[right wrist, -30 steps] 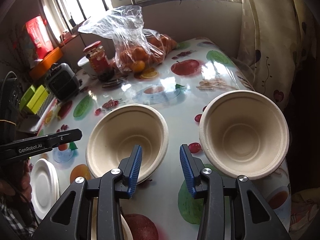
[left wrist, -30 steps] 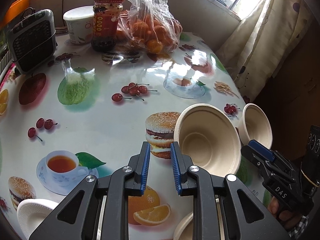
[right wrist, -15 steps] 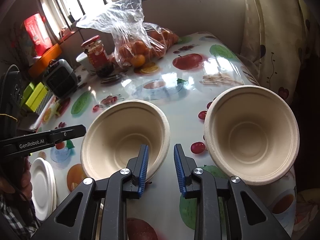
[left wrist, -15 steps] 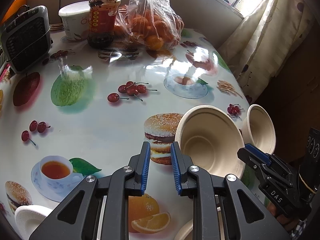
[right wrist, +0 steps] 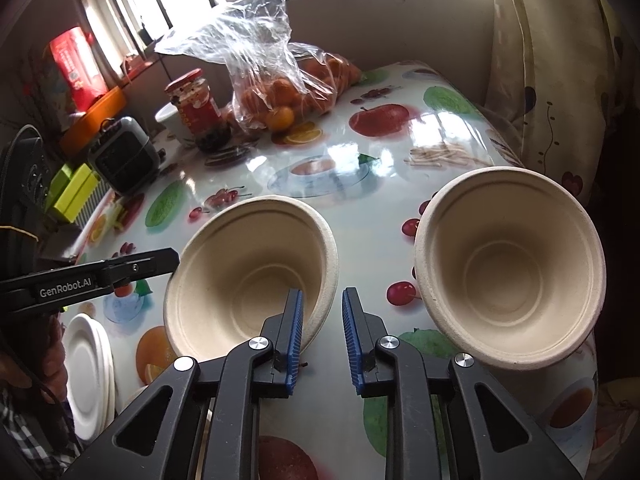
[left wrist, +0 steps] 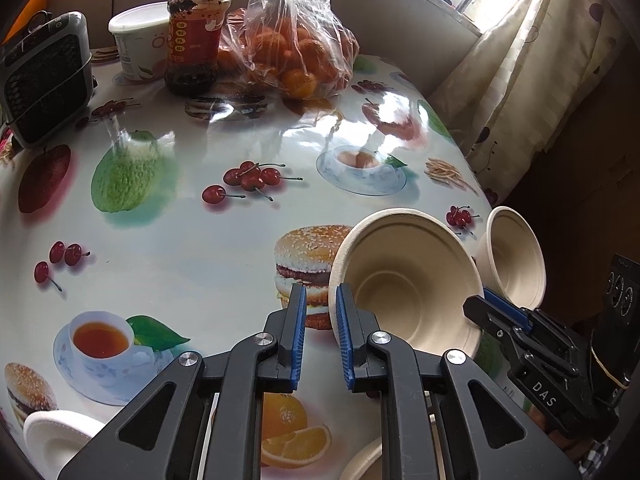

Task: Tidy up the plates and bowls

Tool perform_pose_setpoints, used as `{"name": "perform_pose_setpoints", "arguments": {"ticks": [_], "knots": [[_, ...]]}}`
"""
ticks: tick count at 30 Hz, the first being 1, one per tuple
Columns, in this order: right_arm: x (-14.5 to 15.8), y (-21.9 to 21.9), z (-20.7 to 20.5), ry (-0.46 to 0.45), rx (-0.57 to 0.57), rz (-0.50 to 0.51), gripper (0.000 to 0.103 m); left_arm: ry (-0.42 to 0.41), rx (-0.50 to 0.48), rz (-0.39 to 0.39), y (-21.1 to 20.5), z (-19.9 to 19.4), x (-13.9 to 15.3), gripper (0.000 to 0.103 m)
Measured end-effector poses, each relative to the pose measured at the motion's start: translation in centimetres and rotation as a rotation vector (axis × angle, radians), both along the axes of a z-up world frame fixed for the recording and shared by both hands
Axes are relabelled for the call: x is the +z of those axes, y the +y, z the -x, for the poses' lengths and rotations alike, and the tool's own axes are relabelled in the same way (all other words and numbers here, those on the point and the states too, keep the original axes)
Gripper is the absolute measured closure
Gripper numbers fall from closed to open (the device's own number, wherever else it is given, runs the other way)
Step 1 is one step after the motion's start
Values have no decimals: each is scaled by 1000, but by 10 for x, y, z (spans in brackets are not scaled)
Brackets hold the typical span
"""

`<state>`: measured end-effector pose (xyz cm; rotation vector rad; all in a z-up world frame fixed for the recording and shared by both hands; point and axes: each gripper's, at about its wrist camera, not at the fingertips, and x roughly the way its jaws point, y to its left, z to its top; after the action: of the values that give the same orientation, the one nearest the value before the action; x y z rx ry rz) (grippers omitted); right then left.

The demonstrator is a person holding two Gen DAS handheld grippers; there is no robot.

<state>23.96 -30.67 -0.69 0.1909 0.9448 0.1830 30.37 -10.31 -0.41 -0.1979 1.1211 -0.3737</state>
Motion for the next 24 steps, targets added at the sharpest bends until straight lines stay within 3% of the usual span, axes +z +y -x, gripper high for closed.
{"name": "perform_pose_setpoints", "arguments": {"ticks": [11,24], "knots": [[-1,1,1,-1,4,-4,87,-1,-4,18,-2,0,1,96],[-2,-1,0,0,-3,-7,88,-11,-4,9,-4,2,2,97]]}}
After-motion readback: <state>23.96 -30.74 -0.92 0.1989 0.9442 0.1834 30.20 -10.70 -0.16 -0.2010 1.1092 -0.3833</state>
